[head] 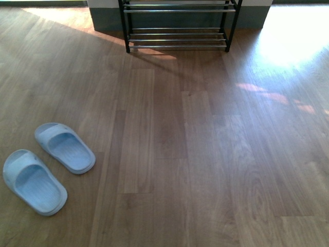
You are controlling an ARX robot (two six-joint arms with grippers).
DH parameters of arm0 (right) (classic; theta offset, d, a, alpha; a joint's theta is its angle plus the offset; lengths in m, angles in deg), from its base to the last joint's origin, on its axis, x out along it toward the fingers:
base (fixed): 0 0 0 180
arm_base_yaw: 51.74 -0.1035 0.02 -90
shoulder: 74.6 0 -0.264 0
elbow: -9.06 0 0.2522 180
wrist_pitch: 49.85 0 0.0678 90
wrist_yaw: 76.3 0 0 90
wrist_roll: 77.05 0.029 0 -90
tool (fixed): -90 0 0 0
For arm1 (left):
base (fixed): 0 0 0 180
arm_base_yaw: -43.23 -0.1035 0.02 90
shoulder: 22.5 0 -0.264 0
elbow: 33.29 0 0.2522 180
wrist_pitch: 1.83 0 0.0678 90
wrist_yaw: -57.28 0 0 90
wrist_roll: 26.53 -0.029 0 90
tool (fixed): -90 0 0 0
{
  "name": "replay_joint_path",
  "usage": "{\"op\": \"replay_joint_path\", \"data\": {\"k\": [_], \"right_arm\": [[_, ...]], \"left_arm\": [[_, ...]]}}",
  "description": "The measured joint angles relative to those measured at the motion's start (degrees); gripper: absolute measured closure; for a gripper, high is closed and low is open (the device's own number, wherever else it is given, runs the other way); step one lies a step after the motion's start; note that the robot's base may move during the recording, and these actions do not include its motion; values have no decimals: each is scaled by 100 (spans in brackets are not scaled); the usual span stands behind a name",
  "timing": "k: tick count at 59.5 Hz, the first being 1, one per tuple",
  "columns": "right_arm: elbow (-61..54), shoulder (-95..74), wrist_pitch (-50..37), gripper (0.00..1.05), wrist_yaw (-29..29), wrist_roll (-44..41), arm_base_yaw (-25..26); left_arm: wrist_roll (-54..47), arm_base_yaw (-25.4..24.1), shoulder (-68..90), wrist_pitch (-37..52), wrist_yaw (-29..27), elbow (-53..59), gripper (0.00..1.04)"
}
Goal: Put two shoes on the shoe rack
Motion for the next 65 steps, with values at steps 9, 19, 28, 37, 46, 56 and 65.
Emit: {"op": "replay_joint_path", "data": {"k": [9, 19, 28, 37, 46, 56, 65], "right_arm": [[0, 2, -2, 9, -4, 0, 0], [0, 9, 0, 9, 2, 0, 0], [0, 4, 0, 9, 0, 0, 0], [0, 7, 0, 9, 35, 0, 0], [0, 7, 0, 9, 26, 0, 0], [0, 0, 0, 9, 15, 0, 0], [0, 0, 0, 9, 15, 0, 0]], "left_arm": [[0, 0, 0, 2, 0, 0, 9], [0, 0, 0, 0, -2, 0, 9], [0, 0, 0, 0, 0, 0, 9], [0, 0, 0, 0, -17, 0, 9], [0, 0, 0, 0, -17, 0, 9], [0, 0, 0, 0, -13, 0, 9], [0, 0, 0, 0, -13, 0, 9]]}}
